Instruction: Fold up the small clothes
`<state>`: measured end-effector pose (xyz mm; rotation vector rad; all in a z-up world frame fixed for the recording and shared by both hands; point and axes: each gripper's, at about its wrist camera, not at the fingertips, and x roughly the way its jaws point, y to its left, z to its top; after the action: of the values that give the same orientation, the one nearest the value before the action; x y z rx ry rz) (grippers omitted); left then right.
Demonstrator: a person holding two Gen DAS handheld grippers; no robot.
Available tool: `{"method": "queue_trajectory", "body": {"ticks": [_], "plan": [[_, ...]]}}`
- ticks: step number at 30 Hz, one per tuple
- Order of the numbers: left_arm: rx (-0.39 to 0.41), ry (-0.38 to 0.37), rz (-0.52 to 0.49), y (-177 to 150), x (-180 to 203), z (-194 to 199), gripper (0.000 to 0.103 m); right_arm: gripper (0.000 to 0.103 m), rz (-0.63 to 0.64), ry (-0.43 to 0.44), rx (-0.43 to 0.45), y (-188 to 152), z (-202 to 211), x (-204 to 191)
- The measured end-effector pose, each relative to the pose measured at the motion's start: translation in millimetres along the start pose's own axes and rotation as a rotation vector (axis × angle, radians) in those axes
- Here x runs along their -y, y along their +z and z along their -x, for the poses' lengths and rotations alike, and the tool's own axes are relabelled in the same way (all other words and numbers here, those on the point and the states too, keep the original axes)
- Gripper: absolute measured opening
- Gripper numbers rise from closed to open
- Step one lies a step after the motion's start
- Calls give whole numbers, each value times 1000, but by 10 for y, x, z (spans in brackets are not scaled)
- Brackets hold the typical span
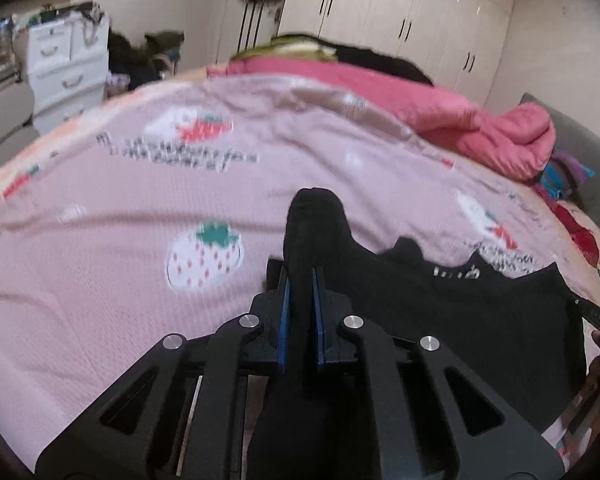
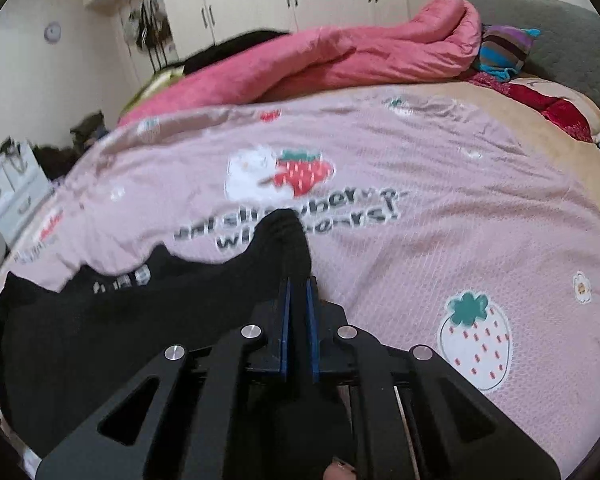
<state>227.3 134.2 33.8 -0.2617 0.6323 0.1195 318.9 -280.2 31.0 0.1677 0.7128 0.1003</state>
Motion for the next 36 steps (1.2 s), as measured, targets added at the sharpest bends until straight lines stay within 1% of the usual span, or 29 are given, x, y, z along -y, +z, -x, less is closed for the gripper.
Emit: {"method": "queue_trajectory", "body": {"ticks": [2,4,7,9,13,14,15,16,17,18,20,22,24,25,26,27,28,30,31,32,33,34,36], "plan": [[6,8,5,0,-7,-16,4,7,-9,-8,6,15,-18,11],[-16,30,13,-24,-51,-118,4,7,-7,-20,-3,2,-75,14],[-45,59,13,-58,-85,-228,5,7,18,-70,-42,-62,-197,8],[-60,75,4,-78,-77,-263,5,7,16,-84,-70,-101,-263,20],[-68,112,-4,-108,-102,-231,12,8,16,-105,-83,-144,-264,22],[-72,116,-4,-111,-109,-223,19,9,16,-112,-85,-161,-252,24],[-69,119,-3,-119,-114,-202,23,15,13,-118,-88,-182,-240,30],[-62,126,-5,-130,-106,-170,33,25,12,-132,-95,-203,-224,38],[-56,128,-11,-139,-89,-143,39,27,12,-138,-94,-212,-208,43],[-46,128,-26,-157,-52,-90,41,29,7,-135,-89,-222,-173,56],[-38,121,-49,-191,5,-20,46,36,-6,-126,-85,-228,-102,81],[-35,117,-78,-238,78,42,49,43,-15,-111,-69,-239,-17,86],[-37,109,-105,-283,137,84,52,45,-14,-103,-60,-258,77,78],[-41,104,-118,-314,165,115,55,48,-13,-97,-55,-267,124,73],[-41,100,-121,-327,174,131,58,51,-14,-90,-50,-274,171,69],[-42,94,-123,-344,188,155,60,52,-14,-82,-43,-276,217,60],[-43,92,-122,-358,196,175,64,53,-11,-76,-35,-276,268,48],[-45,82,-110,-378,201,201,66,54,3,-73,-20,-273,357,16],[-48,77,-104,-385,203,210,68,56,10,-69,-13,-272,403,0],[-51,66,-97,-394,208,230,70,60,11,-67,-4,-276,444,-13],[-50,58,-95,-401,214,251,72,68,10,-67,5,-289,481,-20],[-48,56,-97,-405,232,265,74,70,9,-62,11,-312,525,-24],[-38,55,-106,-413,273,314,75,70,16,-50,16,-324,584,-64]]}}
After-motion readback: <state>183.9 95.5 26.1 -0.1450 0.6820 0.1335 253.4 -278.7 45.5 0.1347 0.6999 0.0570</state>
